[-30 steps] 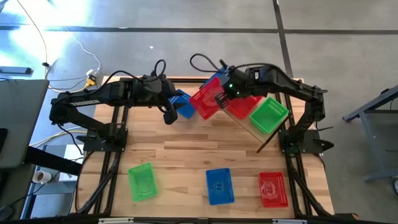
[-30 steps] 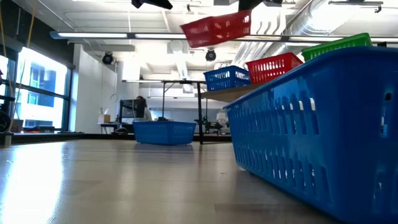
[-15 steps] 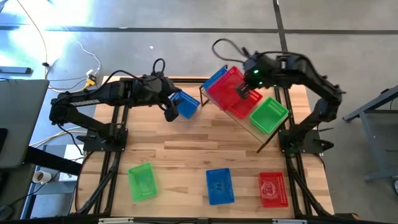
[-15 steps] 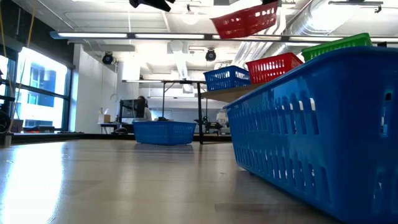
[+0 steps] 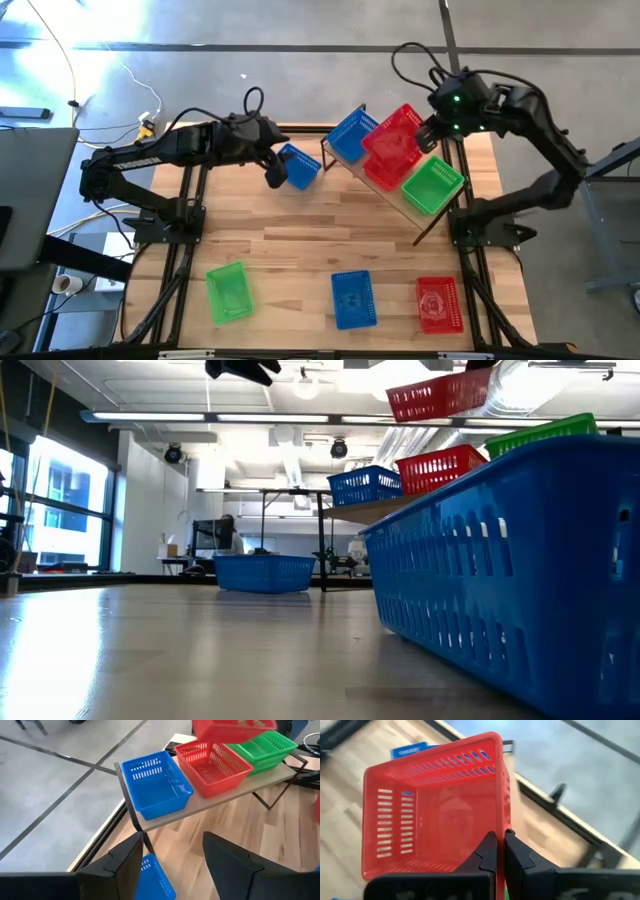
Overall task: Stack baskets on shelf by color
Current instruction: Stack the left red basket on the red basket on the shelf
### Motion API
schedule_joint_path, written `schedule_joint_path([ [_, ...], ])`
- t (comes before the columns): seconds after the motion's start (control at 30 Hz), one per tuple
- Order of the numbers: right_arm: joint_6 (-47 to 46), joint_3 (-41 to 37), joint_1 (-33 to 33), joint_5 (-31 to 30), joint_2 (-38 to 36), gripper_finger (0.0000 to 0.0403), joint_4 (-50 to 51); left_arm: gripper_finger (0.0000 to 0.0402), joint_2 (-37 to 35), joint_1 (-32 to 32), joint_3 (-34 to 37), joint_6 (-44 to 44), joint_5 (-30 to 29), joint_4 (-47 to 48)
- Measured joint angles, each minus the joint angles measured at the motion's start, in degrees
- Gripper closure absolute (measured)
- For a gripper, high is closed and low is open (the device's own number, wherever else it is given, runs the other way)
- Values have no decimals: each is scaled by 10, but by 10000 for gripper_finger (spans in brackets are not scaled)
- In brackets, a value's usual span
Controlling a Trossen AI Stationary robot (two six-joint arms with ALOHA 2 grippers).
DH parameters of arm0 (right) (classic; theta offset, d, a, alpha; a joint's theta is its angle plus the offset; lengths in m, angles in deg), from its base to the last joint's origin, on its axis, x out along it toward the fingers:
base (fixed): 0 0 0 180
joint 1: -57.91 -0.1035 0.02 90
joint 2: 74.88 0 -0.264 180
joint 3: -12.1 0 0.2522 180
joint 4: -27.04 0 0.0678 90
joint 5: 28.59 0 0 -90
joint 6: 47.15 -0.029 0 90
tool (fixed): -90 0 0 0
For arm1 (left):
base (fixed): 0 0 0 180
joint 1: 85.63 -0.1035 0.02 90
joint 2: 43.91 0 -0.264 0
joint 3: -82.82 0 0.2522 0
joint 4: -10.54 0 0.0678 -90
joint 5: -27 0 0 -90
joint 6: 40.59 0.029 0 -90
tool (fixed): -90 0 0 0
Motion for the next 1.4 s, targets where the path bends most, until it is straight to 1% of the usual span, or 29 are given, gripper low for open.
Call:
schedule_joint_path([
  [0.13, 35, -90, 45, 92, -54, 403, -90, 204, 0, -7, 0, -1, 0, 0],
  [0.23, 59, -144, 85, 158, -83, 403, -120, 204, 0, -11, 0, -1, 0, -1],
  [0.33, 81, -187, 123, 220, -97, 403, -129, 204, 0, -11, 0, -1, 0, 0],
  [0.5, 120, -229, 188, 311, -94, 403, -137, 204, 0, -11, 0, -1, 0, 0],
  [0.57, 137, -237, 213, 347, -86, 403, -141, 204, 0, -11, 0, -9, 0, 0],
  [0.67, 163, -237, 248, 382, -73, 403, -135, 204, 0, -11, 0, -19, 0, 0],
  [0.77, 198, -237, 274, 411, -58, 403, -115, 204, 0, -11, 0, -20, 0, 0],
  [0.83, 217, -237, 284, 417, -48, 403, -98, 204, 0, -11, 0, -20, 0, 0],
  [1.0, 248, -237, 292, 420, -22, 403, -86, 204, 0, -11, 0, -20, 0, 0],
  [1.4, 259, -237, 292, 407, 19, 403, -88, 204, 0, -10, 0, -20, 0, 0],
])
